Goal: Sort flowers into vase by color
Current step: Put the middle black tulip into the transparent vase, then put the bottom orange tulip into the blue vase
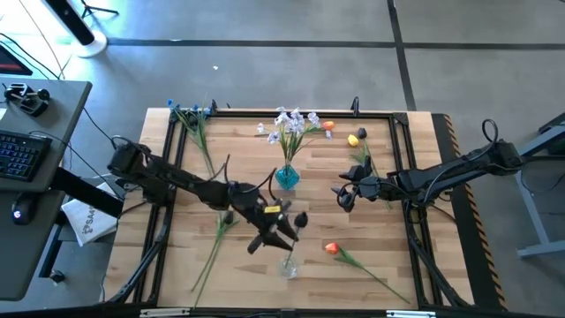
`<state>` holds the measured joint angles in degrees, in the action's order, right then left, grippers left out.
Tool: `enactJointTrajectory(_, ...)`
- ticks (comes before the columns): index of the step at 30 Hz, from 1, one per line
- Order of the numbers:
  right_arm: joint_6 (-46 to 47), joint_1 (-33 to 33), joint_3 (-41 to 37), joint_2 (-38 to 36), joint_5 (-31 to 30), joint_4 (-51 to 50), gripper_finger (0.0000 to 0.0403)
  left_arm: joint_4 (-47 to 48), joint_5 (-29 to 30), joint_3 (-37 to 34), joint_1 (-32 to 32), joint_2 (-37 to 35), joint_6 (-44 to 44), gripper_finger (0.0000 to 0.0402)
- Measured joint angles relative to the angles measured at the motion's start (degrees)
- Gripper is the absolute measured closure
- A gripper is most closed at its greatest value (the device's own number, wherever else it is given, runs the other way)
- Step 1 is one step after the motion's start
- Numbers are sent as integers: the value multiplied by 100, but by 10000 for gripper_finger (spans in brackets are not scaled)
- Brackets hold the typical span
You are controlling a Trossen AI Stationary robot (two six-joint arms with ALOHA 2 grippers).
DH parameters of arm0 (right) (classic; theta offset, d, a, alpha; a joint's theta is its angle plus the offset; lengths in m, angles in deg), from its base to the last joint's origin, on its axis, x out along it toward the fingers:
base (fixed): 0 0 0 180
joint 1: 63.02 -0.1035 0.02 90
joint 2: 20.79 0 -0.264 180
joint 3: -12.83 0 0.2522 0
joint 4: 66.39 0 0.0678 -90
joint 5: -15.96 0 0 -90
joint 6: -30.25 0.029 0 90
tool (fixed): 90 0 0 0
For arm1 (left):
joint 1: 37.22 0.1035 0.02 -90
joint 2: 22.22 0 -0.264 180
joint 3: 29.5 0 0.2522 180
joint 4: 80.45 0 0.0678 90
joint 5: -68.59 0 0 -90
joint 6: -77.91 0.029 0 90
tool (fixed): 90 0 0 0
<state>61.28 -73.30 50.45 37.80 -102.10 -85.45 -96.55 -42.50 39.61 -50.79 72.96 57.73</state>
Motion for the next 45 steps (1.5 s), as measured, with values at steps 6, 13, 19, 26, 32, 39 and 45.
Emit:
enactJointTrajectory(6, 0, 0, 0, -2, 0, 1, 124, 1689, 651, 0, 53, -701, 390, 254)
enactJointTrajectory(13, -2, -1, 0, -2, 339, -1, 124, 3265, 1862, 0, -98, -1510, 441, 254)
enactJointTrajectory(19, 232, -578, 127, -2, 1192, -251, 124, 4390, 4113, -2, -460, -1856, 278, 254)
enactJointTrajectory(26, 1559, -2030, 691, 41, 1206, -1631, 124, 4647, 5285, -329, -673, -1852, -68, 254)
enactJointTrajectory(32, 2341, -3165, 1152, 617, 1310, -1674, 124, 4270, 5344, -816, -675, -1850, -420, 254)
enactJointTrajectory(39, 3262, -3566, 1768, 1831, 2041, -1977, 128, 3534, 5344, -1150, -675, -1847, -267, 254)
enactJointTrajectory(45, 3550, -3604, 1986, 2550, 2663, -2062, 165, 3490, 5345, -1150, -675, -1849, -217, 254)
